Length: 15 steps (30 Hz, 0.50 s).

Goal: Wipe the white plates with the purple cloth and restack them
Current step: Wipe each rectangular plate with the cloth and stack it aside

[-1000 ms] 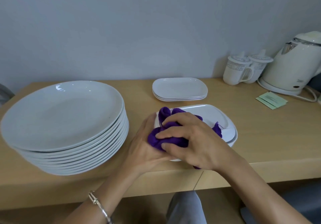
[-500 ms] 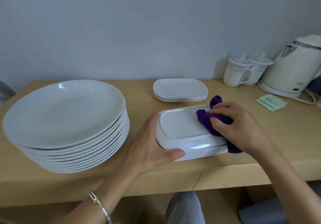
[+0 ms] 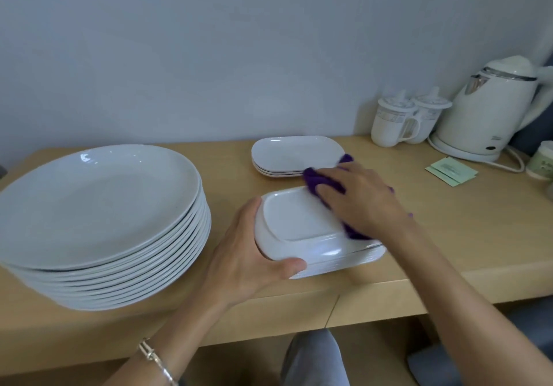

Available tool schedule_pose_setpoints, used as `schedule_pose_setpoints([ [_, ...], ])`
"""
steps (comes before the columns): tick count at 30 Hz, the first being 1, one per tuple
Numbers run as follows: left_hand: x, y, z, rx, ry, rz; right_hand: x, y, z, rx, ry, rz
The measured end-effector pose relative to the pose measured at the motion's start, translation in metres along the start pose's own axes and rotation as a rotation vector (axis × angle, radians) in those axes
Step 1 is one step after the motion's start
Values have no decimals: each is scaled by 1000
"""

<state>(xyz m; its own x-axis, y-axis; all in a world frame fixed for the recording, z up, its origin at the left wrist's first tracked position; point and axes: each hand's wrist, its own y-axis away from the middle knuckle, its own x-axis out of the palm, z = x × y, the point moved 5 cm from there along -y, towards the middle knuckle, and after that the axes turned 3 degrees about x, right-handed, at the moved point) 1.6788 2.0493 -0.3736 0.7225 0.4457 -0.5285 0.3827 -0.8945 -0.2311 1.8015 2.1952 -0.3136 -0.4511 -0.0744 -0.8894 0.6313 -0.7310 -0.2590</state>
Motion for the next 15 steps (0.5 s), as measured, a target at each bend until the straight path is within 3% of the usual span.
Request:
schedule_pose_setpoints([
  [2, -1, 0, -1, -2, -9, 15, -11, -6, -21, 124, -132, 28],
  [4, -1, 0, -2, -3, -20, 22, -8, -8, -20, 157, -85, 44],
  [7, 1, -1, 0, -9, -12, 26, 10, -3, 25, -17, 53, -17],
  [10, 1, -2, 4, -11, 33, 3, 35, 5, 69, -195, 18, 18],
  [12, 1, -1, 4, -2, 33, 1, 31, 1, 62, -161, 9, 28],
  [15, 0, 0, 2, -20, 6, 5, 4, -10, 5, 42, 17, 21],
])
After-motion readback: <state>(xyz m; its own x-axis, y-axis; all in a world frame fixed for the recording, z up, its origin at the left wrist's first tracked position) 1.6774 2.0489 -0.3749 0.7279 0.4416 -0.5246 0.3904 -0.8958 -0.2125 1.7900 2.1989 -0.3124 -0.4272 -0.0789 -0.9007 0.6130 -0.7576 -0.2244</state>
